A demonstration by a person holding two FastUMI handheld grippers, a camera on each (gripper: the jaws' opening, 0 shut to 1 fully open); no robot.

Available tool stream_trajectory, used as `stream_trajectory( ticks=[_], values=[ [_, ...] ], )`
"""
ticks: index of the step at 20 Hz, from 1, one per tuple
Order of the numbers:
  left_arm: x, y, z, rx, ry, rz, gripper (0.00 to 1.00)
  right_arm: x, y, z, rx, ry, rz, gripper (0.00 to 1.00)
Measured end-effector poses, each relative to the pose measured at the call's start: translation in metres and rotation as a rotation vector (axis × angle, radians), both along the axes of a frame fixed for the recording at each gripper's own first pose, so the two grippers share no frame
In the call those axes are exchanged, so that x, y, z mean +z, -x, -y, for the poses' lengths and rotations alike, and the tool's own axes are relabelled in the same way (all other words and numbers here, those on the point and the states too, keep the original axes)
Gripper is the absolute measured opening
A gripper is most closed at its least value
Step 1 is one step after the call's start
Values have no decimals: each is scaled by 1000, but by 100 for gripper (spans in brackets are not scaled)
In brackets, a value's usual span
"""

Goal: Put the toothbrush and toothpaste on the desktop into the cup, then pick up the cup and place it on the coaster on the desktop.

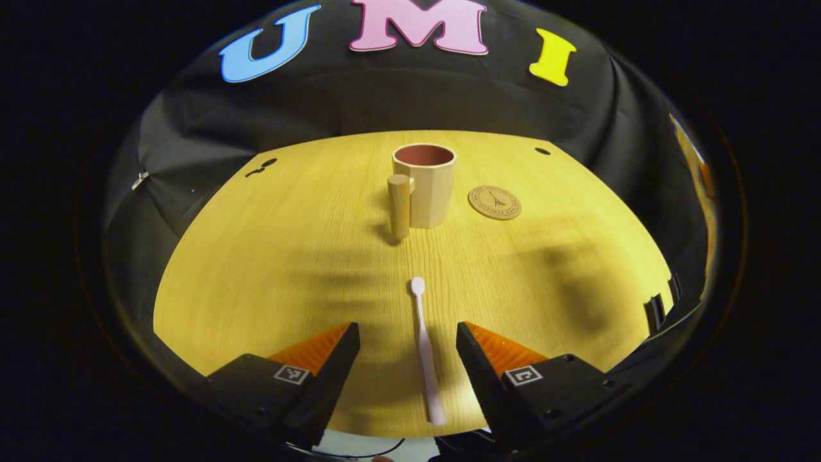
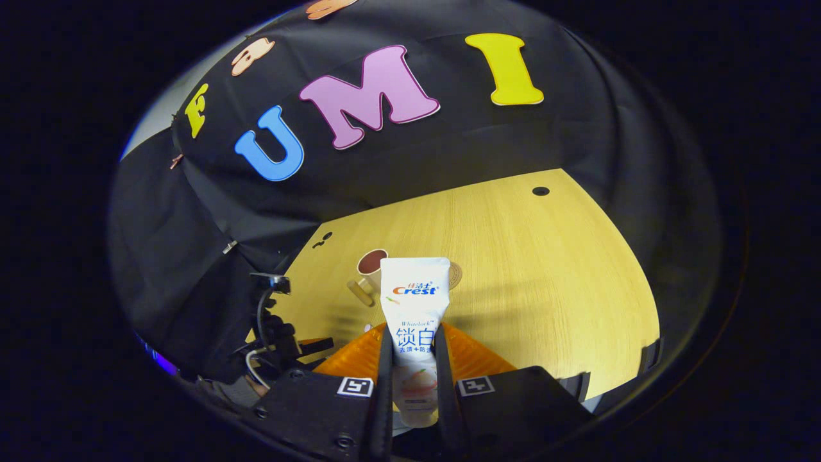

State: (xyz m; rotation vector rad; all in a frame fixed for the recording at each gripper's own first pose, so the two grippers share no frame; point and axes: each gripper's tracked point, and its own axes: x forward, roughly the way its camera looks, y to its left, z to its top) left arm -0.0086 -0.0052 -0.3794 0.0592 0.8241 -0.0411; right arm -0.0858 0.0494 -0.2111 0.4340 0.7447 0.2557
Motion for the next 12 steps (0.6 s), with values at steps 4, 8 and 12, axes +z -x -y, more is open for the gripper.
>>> stream_trajectory(
  ticks=[4, 8, 12],
  values=[
    [-23, -4, -1, -3, -36, -71, 88, 5, -4, 18, -27, 10, 4, 33],
    [-30, -5, 6, 25, -2, -92, 81, -4, -10, 35, -56, 13, -14, 33],
    [-31, -7, 10, 58, 20, -112, 69, -6, -19, 38, -71, -7, -28, 33]
  ],
)
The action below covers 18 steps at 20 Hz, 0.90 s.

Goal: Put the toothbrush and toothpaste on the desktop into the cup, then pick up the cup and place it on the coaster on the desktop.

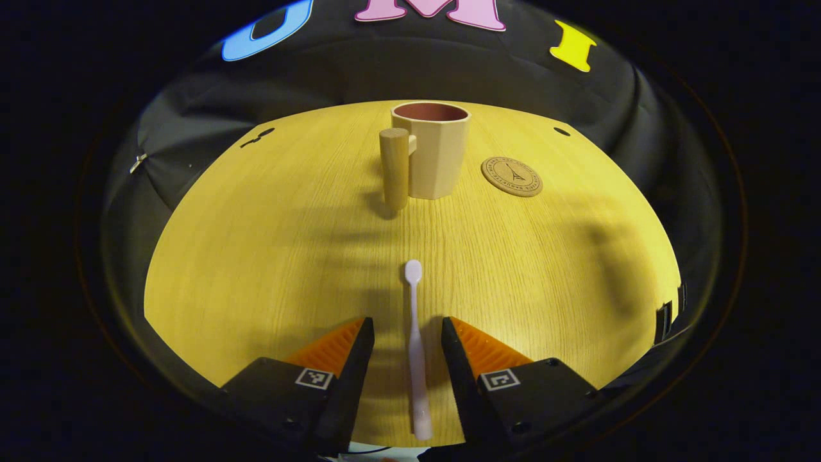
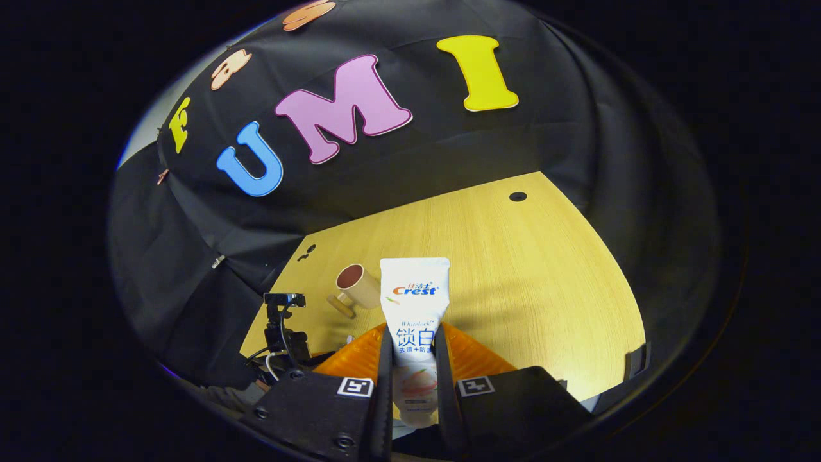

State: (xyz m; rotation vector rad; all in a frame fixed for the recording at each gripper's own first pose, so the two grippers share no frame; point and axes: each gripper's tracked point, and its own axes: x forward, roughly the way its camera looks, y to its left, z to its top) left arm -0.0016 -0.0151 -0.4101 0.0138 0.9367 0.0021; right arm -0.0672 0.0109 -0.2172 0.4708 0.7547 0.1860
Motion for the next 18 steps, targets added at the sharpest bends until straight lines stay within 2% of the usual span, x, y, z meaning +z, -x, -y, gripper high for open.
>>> stream_trajectory(
  ticks=[3, 4, 5, 8, 9, 11, 13, 18],
  values=[
    [-2, -5, 5, -67, -17, 13, 43, 3, -8, -5, 8, -5, 7, 33],
    [-2, -7, 7, -69, -21, 19, 37, 4, -11, -7, 10, -4, 13, 33],
    [-2, -8, 7, -63, -17, 18, 25, 6, -13, -9, 11, -4, 18, 33],
    [-1, -10, 9, -52, 2, 26, 17, 10, -17, -14, 4, -6, 29, 33],
    [-1, -10, 9, -67, -3, 33, 10, 12, -17, -16, 1, -9, 30, 33],
    [0, -11, 9, -106, -11, 45, 6, 16, -19, -19, -5, -5, 40, 33],
    [2, -10, 12, -147, 21, 45, 6, 20, -19, -23, -14, 3, 53, 33],
    [44, -9, 5, -142, 139, 126, 6, 30, -19, -37, -40, 3, 83, 33]
  ],
)
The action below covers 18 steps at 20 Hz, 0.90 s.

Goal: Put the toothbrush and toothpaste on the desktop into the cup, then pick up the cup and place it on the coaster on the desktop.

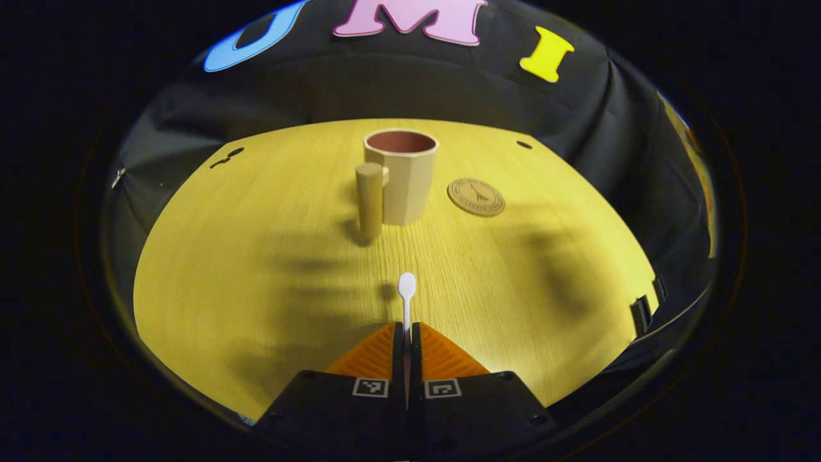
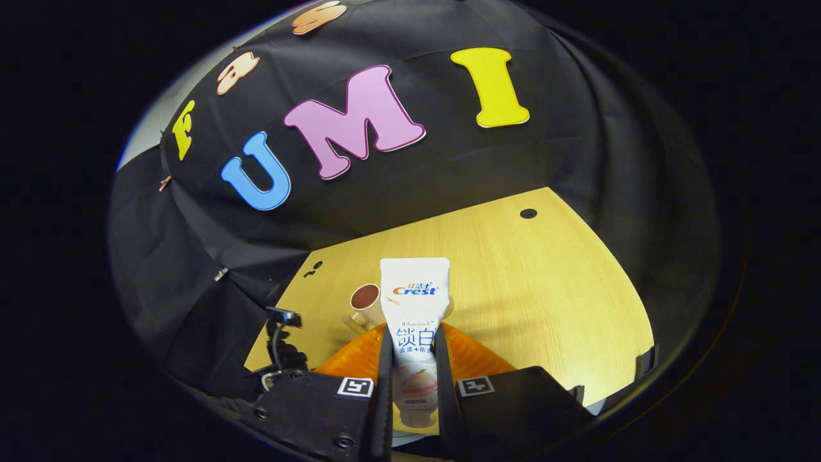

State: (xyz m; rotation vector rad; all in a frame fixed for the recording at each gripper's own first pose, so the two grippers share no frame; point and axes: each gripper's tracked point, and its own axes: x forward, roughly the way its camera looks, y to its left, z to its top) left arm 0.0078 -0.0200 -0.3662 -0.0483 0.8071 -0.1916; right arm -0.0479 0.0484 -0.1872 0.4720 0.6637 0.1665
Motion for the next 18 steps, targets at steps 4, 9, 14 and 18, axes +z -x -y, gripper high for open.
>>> stream_trajectory(
  ticks=[4, 9, 14, 18],
  values=[
    [62, -1, -11, 3, 91, 119, 6, 6, -2, -25, 8, -18, 29, 33],
    [125, 2, -31, 47, 203, 238, 6, 20, -16, -65, 32, -43, 83, 33],
    [172, 2, -54, 70, 234, 336, 6, 38, -47, -97, 56, -63, 159, 32],
    [202, 4, -61, 70, 236, 395, 6, 46, -94, -121, 75, -120, 215, 32]
  ],
)
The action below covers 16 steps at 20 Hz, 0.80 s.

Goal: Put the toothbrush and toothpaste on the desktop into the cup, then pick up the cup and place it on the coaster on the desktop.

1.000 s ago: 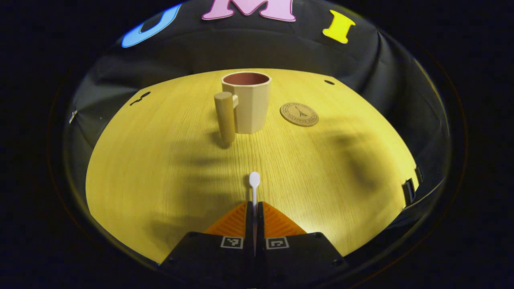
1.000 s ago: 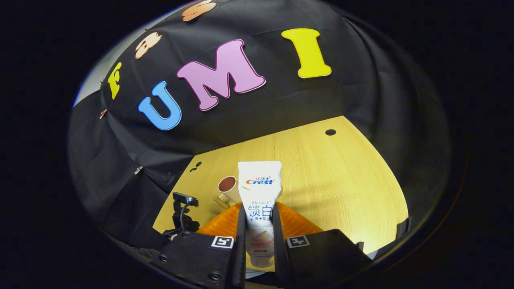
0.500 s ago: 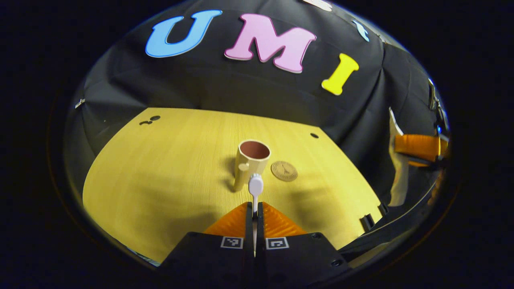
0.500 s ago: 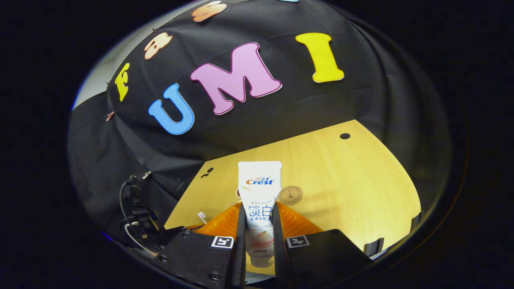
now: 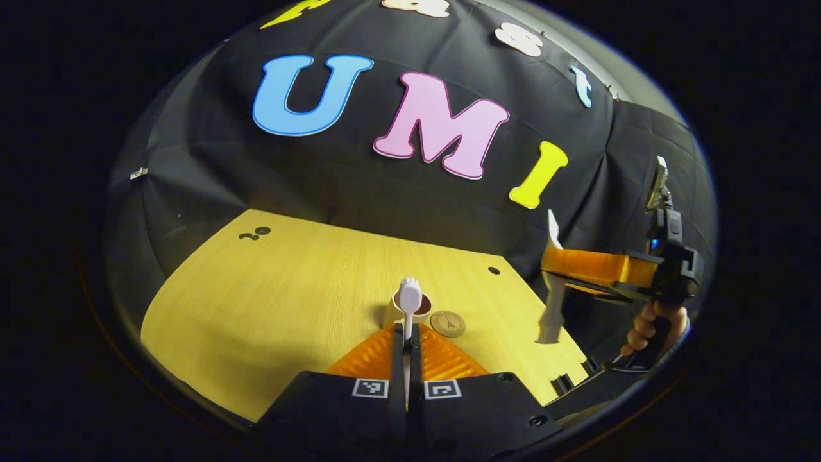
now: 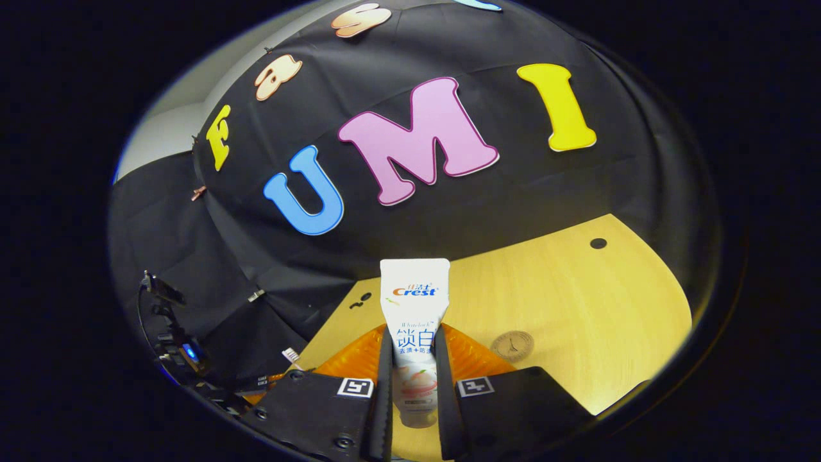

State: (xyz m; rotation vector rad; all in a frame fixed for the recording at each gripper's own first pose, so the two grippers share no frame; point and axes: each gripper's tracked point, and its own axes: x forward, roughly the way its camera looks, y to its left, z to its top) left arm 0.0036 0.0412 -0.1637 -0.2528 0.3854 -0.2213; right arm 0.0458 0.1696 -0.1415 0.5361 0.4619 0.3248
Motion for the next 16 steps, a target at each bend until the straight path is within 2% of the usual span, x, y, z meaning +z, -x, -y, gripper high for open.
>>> stream_trajectory(
  ticks=[5, 10, 16],
  values=[
    [16, -4, 2, 31, 2, 20, 6, -11, -64, -28, 52, -35, 40, 32],
    [26, -5, 2, 80, 1, 8, 6, -56, -120, -57, 111, -58, 17, 32],
    [22, -9, 2, 145, -14, -27, 6, -120, -154, -81, 176, -25, -33, 32]
  ],
)
